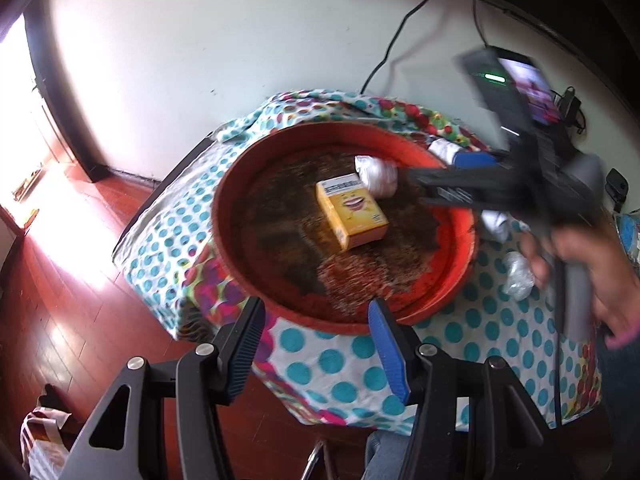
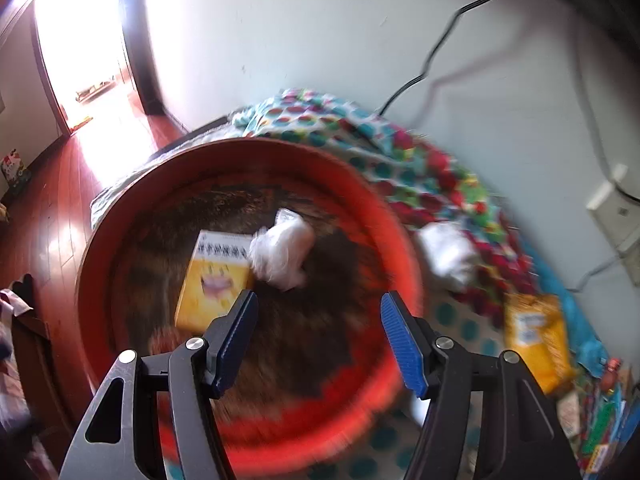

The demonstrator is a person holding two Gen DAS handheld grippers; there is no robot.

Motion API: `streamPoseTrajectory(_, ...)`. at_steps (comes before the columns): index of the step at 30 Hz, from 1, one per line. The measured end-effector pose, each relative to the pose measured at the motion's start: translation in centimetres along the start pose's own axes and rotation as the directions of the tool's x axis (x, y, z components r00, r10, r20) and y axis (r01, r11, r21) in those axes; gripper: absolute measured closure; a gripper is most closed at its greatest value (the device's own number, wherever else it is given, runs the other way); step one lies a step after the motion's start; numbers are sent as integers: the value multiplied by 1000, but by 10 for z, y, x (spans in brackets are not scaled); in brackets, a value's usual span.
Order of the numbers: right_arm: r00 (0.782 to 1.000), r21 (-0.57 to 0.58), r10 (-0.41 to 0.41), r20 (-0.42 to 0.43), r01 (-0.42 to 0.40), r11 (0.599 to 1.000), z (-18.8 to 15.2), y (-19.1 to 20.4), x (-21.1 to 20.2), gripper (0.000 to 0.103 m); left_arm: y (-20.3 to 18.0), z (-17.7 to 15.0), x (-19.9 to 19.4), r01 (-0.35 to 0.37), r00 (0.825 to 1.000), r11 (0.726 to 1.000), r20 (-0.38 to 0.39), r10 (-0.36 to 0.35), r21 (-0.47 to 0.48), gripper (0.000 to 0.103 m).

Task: Organize objects
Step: 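Move the left tool to the white plastic bag and grasp it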

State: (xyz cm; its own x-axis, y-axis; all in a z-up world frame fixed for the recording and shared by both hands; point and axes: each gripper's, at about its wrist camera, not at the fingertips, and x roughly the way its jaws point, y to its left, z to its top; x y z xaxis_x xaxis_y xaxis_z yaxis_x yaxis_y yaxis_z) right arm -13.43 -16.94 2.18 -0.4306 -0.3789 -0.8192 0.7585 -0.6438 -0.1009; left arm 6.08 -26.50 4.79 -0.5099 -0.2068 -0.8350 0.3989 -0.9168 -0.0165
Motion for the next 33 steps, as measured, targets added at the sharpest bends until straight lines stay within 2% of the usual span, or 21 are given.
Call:
streamPoseTrajectory(6, 999, 72, -27, 43, 24, 997, -70, -50, -70, 41, -47, 2, 5, 57, 998, 995, 2, -57, 83, 48)
streamPoseTrajectory(10, 990, 144, -133, 36, 127, 981, -122, -98, -107, 41, -89, 3, 9, 108, 994, 982, 1, -110, 152, 48)
streamPoseTrajectory(15, 981, 278, -188, -54, 195, 941, -189, -160, -122, 40, -145, 2, 22, 173, 985, 958, -19, -173, 227, 48)
streamPoseTrajectory(19, 978, 340, -194, -82, 210, 917, -229, -181, -125, 40, -183, 1, 37, 195, 981, 944, -33, -194, 267, 48)
streamPoseTrajectory(25, 987, 386, -141, -70, 157, 909, -257, -182, -117, 40, -222, 1, 72, 162, 987, 935, -52, -153, 316, 47)
streamPoseTrajectory(28, 992, 389, -114, -61, 129, 912, -261, -179, -111, 40, -230, 2, 88, 138, 990, 937, -64, -124, 322, 47)
streamPoseTrajectory(33, 997, 391, -64, -40, 75, 917, -254, -174, -99, 40, -241, 1, 109, 158, 987, 926, -96, -132, 342, 47)
